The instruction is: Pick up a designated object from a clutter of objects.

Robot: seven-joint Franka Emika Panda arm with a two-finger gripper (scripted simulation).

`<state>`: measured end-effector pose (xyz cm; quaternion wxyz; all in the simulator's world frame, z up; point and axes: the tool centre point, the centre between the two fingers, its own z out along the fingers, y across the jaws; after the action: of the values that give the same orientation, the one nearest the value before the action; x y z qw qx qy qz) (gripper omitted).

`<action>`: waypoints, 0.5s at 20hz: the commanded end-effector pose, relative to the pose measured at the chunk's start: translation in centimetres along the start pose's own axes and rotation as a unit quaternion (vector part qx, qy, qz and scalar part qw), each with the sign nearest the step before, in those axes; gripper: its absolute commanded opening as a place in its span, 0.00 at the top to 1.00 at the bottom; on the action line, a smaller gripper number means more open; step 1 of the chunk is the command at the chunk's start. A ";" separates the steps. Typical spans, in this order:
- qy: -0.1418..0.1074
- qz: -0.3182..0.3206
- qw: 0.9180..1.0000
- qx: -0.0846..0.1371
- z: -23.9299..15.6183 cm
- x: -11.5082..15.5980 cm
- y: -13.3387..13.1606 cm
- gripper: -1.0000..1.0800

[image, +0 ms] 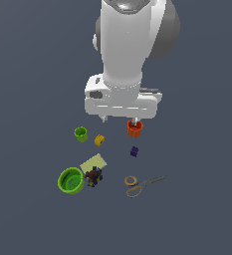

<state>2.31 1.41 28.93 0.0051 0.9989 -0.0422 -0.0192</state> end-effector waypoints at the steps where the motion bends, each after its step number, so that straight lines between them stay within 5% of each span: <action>1: 0.000 0.028 1.000 0.003 1.1 1.0 0.5 0.04; 10: 0.004 0.174 0.985 0.015 7.5 5.9 3.5 0.04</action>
<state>6.85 -1.96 22.59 -0.0055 0.9820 -0.1885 -0.0146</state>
